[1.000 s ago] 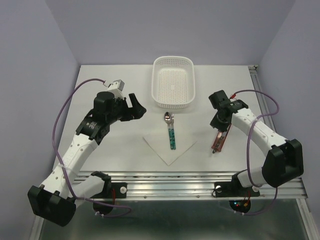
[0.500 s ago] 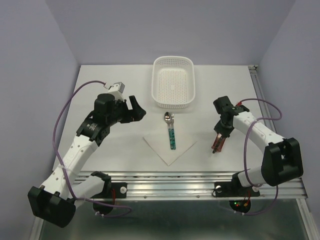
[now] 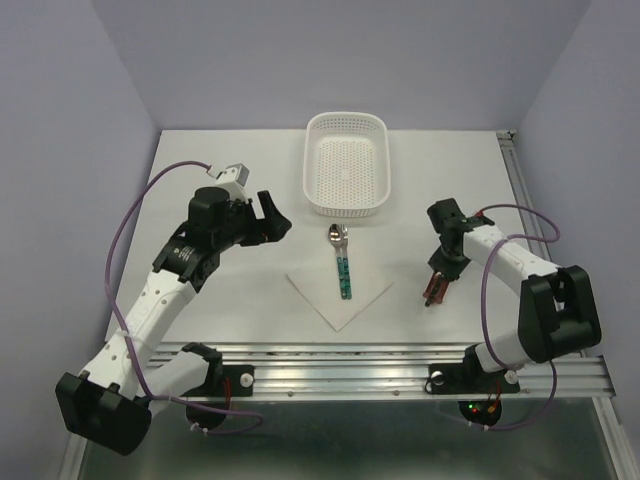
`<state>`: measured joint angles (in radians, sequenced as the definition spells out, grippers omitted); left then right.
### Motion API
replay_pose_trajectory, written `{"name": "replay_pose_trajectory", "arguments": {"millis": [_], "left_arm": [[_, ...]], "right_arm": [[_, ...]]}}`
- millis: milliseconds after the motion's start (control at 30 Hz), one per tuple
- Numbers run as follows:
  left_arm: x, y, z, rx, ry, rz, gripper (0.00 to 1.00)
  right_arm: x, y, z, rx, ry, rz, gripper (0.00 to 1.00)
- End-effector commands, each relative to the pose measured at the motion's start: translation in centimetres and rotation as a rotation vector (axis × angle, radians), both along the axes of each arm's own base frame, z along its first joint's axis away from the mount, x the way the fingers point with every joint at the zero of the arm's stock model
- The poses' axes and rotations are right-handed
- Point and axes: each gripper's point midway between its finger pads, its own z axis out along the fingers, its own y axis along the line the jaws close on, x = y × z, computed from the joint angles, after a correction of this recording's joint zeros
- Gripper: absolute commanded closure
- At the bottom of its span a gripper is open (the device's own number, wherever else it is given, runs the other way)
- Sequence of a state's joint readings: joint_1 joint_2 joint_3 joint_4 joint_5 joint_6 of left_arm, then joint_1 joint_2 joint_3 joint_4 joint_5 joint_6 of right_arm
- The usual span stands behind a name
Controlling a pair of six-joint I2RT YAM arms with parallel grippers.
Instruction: Place the utensils on the paper napkin and roll it up
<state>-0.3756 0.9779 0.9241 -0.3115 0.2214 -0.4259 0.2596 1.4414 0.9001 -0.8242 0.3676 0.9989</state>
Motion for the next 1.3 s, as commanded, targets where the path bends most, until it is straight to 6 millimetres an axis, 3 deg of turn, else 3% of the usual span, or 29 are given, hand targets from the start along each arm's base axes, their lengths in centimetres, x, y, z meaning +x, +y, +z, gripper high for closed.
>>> {"name": "replay_pose_trajectory", "arguments": {"millis": [0, 300, 433, 767, 1033, 1233, 1267], "left_arm": [[0.4, 0.3, 0.9, 0.011, -0.043, 0.004, 0.07], [0.8, 0.4, 0.8, 0.019, -0.038, 0.014, 0.08], [0.9, 0.5, 0.9, 0.026, -0.038, 0.020, 0.08], [1.5, 0.3, 1.3, 0.017, -0.048, 0.029, 0.09], [1.6, 0.5, 1.3, 0.025, -0.050, 0.039, 0.09], [1.8, 0.6, 1.3, 0.030, -0.052, 0.048, 0.10], [1.9, 0.7, 1.2, 0.034, -0.053, 0.051, 0.10]], "right_arm": [[0.6, -0.6, -0.6, -0.020, -0.026, -0.025, 0.62], [0.3, -0.9, -2.3, -0.013, -0.004, -0.026, 0.62], [0.4, -1.4, -2.3, -0.030, -0.003, -0.023, 0.70], [2.2, -2.0, 1.4, -0.081, -0.051, 0.024, 0.99], [4.2, -1.9, 2.7, -0.112, -0.076, 0.163, 0.99], [5.9, 0.2, 3.8, -0.049, -0.103, 0.352, 0.99], [6.7, 0.8, 4.8, -0.039, -0.129, 0.407, 0.99]]}}
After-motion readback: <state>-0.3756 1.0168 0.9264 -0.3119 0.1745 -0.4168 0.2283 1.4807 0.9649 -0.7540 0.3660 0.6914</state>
